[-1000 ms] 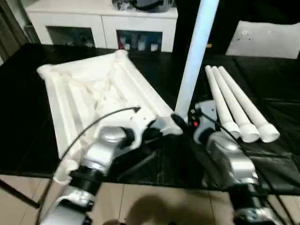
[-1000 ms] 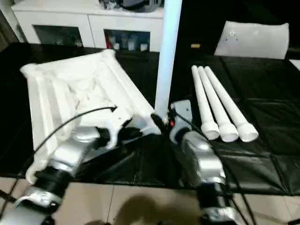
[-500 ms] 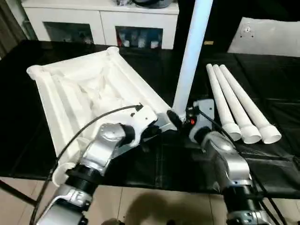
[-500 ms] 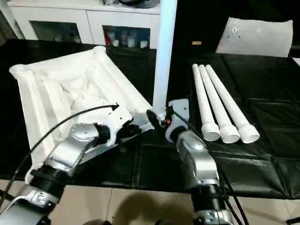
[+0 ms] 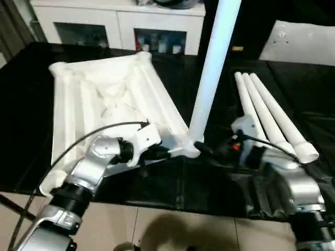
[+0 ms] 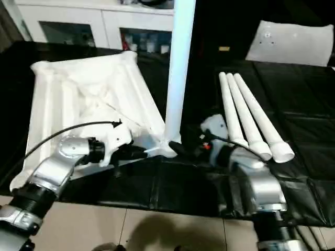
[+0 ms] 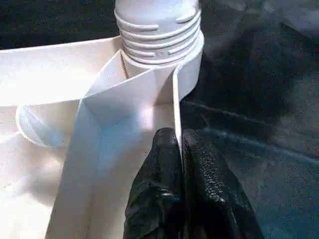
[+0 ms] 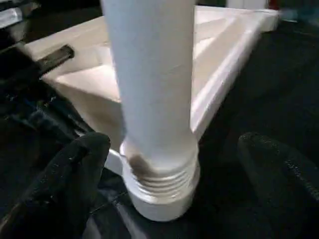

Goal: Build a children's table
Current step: Rotate leg to tighten

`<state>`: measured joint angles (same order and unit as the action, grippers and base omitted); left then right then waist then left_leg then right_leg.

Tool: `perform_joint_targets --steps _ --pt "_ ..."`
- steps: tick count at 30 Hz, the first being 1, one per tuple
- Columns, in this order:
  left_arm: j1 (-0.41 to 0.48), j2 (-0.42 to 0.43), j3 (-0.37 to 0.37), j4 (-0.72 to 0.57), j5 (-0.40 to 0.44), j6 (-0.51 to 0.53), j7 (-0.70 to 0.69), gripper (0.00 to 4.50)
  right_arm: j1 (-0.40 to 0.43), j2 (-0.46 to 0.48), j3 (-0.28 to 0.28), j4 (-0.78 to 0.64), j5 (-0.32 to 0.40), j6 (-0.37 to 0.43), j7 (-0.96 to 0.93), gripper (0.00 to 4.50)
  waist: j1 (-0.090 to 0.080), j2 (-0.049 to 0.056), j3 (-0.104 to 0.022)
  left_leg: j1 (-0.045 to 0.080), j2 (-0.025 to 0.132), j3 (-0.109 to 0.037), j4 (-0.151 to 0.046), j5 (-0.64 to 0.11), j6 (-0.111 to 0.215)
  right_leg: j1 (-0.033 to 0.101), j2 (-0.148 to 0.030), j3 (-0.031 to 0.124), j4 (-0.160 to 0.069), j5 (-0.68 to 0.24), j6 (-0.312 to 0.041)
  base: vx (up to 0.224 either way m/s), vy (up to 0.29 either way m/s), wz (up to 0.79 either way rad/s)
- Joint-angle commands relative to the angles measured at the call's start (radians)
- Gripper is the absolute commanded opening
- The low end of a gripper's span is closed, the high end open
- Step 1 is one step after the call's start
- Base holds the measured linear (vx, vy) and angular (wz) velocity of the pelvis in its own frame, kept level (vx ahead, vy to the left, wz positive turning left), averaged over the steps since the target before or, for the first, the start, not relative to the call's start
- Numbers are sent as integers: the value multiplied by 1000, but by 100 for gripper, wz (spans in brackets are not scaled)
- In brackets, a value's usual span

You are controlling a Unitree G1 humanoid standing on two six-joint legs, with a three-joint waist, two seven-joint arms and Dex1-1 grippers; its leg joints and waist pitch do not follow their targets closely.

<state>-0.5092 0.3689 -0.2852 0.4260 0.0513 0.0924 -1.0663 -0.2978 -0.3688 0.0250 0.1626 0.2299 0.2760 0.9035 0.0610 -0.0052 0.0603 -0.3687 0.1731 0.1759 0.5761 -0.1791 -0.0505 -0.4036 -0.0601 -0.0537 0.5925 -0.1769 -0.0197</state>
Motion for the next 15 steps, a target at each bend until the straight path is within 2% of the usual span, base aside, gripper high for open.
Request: perform_joint_targets --steps 1,5,6,12,15 --pt "-11 22 -44 29 9 -42 -74 0 -24 -35 29 9 -7 -24 62 449 3 -14 -63 8 55 -14 -60 -170 75 51 -86 48 -70 -235 -186 0 0 0" --pt "-28 55 -63 53 -10 -101 -174 0 -46 -85 72 37 -23 -46 141 449 9 -14 -65 10 56 -13 -58 -166 75 51 -86 48 -68 -240 -191 0 0 0" --pt "-39 68 -79 65 -13 -127 -225 0 -54 -100 100 45 -27 -56 192 449 9 -16 -66 11 57 -12 -57 -163 73 50 -86 49 -65 -224 -197 0 0 0" --pt "-66 80 -112 100 -7 -187 -308 0 -84 -101 166 103 -70 -107 249 449 30 -14 -67 15 62 -10 -55 -156 69 48 -88 48 -59 -196 -215 0 0 0" --pt "-79 78 -119 118 -6 -206 -327 0 -102 -93 186 134 -74 -138 262 449 34 -14 -66 14 61 -11 -55 -165 60 48 -87 46 -56 -195 -220 0 0 0"
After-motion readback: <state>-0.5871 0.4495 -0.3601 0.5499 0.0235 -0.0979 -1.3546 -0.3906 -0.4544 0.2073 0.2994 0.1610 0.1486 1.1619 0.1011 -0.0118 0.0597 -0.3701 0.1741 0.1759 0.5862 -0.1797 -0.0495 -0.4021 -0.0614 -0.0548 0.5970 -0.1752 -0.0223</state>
